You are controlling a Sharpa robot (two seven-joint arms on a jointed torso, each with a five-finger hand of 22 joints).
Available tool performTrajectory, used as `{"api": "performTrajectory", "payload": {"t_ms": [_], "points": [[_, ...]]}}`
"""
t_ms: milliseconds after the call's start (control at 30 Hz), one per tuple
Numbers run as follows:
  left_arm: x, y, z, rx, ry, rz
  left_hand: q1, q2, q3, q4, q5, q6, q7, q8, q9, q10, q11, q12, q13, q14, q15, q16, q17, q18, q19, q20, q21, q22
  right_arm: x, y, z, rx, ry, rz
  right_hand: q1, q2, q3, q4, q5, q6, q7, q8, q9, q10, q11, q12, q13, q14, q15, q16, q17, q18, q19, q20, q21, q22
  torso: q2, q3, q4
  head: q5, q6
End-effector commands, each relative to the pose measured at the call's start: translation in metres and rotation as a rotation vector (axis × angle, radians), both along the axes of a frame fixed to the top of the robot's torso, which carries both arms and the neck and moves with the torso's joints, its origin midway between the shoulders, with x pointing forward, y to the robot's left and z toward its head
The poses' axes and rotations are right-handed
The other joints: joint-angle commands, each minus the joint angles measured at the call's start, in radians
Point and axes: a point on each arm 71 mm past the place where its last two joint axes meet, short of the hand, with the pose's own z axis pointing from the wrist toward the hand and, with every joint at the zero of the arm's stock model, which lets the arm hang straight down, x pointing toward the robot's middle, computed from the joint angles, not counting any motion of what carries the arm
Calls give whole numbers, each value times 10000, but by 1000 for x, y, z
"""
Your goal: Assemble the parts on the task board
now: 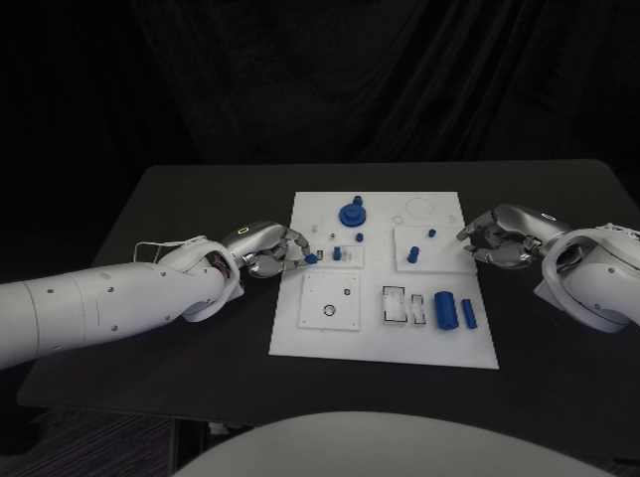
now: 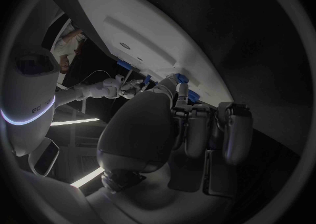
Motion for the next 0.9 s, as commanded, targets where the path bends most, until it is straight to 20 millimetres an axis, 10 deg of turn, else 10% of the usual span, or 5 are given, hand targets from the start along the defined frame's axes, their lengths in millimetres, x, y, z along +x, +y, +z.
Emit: {"api": "performTrajectory", "payload": {"t_ms": [33, 900], "points": [[-1, -1, -2, 18, 125, -85, -71, -3, -13, -32, -32, 84, -21, 70, 9, 1082, -20, -45, 2536, 1038, 62, 65, 2635, 16, 676, 49, -24, 2430, -1, 0, -2, -46, 71, -28, -98, 12, 47, 1, 60, 36, 12, -11, -12, -35, 3, -50, 805, 693, 73, -27, 1254, -8, -21, 14, -4, 1717, 1, 1, 19, -27, -2], [-2, 3, -3, 40, 129, -14, -80, 10, -13, -38, -25, 104, -28, 113, 49, 1082, -25, -45, 2536, 1038, 59, 65, 2635, 17, 673, 49, -30, 2428, -1, 0, -3, -69, 130, -23, -98, 12, 47, 1, 60, 36, 12, -11, -12, -35, 3, -50, 805, 693, 73, -27, 1254, -8, -21, 14, -4, 1717, -10, 2, 20, 17, -2]]}}
